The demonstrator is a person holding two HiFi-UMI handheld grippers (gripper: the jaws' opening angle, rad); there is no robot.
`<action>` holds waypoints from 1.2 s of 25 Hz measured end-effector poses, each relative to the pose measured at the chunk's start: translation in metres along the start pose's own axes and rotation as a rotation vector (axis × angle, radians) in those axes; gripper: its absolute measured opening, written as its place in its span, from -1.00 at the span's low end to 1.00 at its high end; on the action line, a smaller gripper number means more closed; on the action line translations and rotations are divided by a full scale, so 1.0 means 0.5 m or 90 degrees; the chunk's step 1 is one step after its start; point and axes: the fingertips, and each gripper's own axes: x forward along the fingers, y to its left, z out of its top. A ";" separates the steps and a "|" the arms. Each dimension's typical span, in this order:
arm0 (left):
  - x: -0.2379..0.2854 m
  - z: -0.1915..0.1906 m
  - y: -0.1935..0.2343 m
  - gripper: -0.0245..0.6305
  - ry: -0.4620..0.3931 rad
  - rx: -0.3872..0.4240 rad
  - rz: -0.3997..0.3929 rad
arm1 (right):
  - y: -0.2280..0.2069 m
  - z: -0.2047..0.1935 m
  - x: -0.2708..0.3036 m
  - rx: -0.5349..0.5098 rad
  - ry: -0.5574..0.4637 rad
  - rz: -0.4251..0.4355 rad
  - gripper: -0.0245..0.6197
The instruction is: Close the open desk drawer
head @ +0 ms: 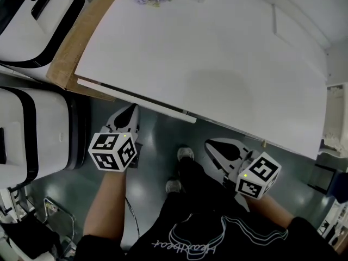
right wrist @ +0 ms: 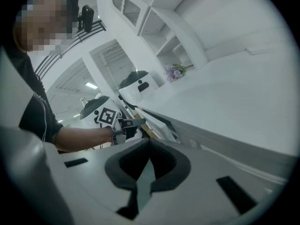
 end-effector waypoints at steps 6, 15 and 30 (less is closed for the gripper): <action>0.019 0.013 -0.001 -0.92 -0.005 0.001 0.000 | -0.005 -0.008 -0.008 0.007 0.000 -0.006 -0.90; 0.029 0.019 0.001 -0.92 -0.008 0.007 0.004 | -0.011 -0.002 -0.017 0.015 -0.020 -0.012 -0.90; -0.095 0.023 -0.100 -0.92 -0.014 -0.006 -0.049 | 0.067 0.040 -0.053 -0.020 -0.074 0.003 -0.90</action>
